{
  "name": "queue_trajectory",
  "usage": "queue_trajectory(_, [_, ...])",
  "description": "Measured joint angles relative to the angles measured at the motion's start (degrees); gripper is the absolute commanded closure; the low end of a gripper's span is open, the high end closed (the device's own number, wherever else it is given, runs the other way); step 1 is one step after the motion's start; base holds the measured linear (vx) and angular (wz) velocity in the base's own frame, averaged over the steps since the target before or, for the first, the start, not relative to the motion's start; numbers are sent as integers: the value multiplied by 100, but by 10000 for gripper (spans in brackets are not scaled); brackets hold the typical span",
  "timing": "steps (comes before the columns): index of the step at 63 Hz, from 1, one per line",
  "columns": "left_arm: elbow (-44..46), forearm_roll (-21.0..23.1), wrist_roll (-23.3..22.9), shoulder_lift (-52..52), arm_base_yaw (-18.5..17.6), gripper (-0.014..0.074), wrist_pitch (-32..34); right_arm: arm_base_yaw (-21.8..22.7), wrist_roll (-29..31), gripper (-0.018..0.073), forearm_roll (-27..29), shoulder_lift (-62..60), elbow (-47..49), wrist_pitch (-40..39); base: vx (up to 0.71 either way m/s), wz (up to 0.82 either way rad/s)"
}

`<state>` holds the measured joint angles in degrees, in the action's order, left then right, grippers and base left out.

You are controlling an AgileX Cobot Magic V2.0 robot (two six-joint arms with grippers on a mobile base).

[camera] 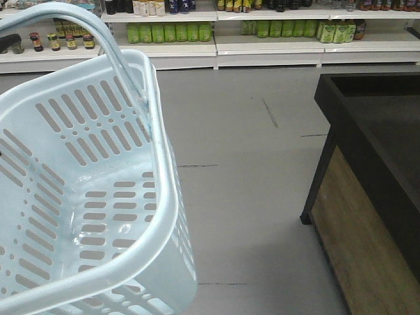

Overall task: Pick three apples into basket with both arms
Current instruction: 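Drive the base along the aisle carrying the basket in the left gripper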

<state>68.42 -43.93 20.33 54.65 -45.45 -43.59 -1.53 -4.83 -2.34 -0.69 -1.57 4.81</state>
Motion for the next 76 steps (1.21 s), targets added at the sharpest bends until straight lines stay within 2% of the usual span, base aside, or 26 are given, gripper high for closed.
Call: queue_trajectory(76, [0, 0, 0, 0, 0, 603, 0, 0, 0, 568, 0, 0, 0, 0, 9, 6])
